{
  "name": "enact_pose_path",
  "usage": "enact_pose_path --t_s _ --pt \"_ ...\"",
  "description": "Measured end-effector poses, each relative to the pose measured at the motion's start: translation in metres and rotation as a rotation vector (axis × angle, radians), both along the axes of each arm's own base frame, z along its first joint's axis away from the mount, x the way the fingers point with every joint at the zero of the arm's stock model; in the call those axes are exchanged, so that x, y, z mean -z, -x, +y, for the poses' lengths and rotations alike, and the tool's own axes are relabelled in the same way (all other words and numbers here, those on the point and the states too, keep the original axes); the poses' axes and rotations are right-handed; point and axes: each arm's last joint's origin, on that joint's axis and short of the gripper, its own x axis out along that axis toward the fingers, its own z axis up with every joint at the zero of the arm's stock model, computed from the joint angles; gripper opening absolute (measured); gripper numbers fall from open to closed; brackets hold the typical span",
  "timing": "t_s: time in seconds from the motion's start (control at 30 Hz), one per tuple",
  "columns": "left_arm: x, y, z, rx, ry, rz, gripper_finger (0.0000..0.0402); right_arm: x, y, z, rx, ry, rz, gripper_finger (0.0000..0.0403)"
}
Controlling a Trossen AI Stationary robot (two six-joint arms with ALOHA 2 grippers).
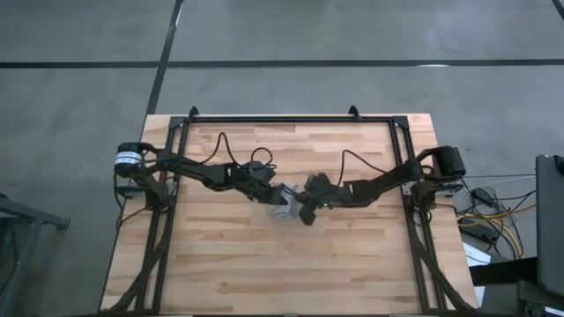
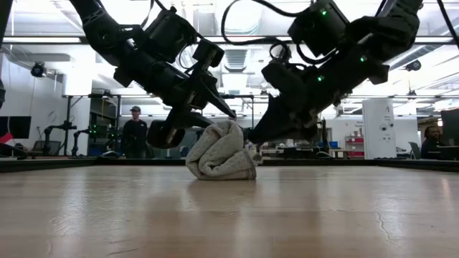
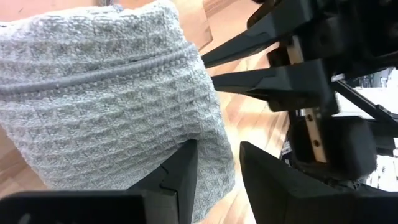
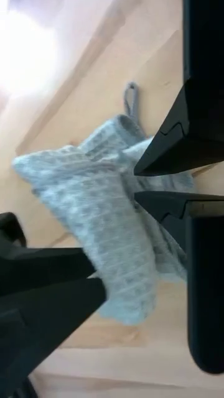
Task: Roll towel
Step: Roll the gray towel
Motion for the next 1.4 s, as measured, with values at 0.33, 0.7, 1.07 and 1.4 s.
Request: enact_pose_path --t_s 0.33,0.7,1.07,1.4 --pt "0.000 0.000 0.000 0.010 -0.019 -0.005 0.0124 -0.036 0.006 0.000 -0.020 0.110 -0.100 0.0050" --pt "-0.001 0.000 0.000 0.010 -0.019 -0.011 0.0124 -0.031 -0.003 0.003 -0.083 0.114 -0.161 0.0050" --pt "-0.002 -0.001 0.000 0.012 -0.024 -0.031 0.0124 -0.029 -0.015 -0.003 -0.064 0.116 -0.184 0.0050" --pt "-0.003 -0.002 0.000 0.019 -0.037 -0.048 0.0124 -0.015 -0.017 -0.005 -0.038 0.077 -0.150 0.0050"
